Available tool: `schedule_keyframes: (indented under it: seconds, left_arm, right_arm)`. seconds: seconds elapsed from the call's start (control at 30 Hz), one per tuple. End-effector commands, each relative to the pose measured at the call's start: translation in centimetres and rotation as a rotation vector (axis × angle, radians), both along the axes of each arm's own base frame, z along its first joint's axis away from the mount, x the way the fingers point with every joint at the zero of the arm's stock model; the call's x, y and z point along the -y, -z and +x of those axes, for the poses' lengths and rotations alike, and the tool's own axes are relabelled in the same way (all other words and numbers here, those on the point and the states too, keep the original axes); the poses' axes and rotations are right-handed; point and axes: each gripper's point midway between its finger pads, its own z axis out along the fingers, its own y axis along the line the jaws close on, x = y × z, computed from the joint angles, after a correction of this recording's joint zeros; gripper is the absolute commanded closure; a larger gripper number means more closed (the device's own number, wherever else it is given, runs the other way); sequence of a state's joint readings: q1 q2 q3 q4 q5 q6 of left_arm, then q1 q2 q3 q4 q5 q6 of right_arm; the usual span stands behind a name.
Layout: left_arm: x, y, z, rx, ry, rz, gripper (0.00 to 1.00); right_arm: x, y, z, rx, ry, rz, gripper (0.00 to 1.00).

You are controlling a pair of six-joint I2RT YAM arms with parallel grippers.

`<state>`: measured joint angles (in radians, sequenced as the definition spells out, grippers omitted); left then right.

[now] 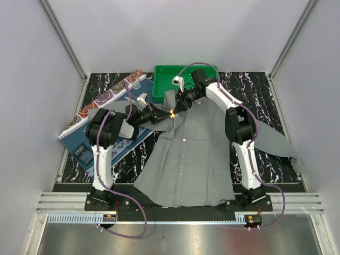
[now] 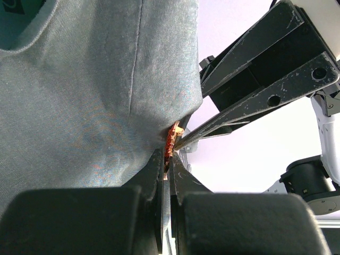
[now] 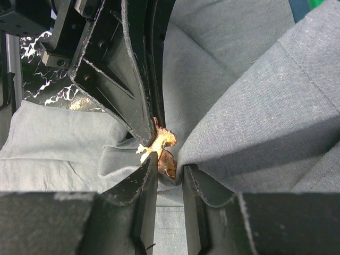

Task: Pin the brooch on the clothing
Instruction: Pin the brooch onto the flattened clothing.

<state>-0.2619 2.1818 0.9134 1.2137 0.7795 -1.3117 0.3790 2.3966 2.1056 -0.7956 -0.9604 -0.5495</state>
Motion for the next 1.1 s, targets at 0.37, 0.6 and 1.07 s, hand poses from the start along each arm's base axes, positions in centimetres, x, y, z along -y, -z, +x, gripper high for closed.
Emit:
schedule_keyframes:
  seconds: [0.37,0.6,1.07]
  left_arm:
    - [-1.0,-7.5,-0.2,0.387,-0.034,-0.121,1.0]
    - [-1.1,-7.3,-0.2,0.379,-0.037,-0.12,1.0]
    - [-1.0,-7.5,-0.1,0.389,-0.027,-0.121,1.0]
  right_arm:
    - [1.7,-2.7,2.0,0.085,0.068,-0.001,0.72]
    - [2.0,-2.9,2.3,0.087,0.076,0.004,0.71]
    - [1.7,-3.9,0.8,0.089,-0.002,0.063,0.5]
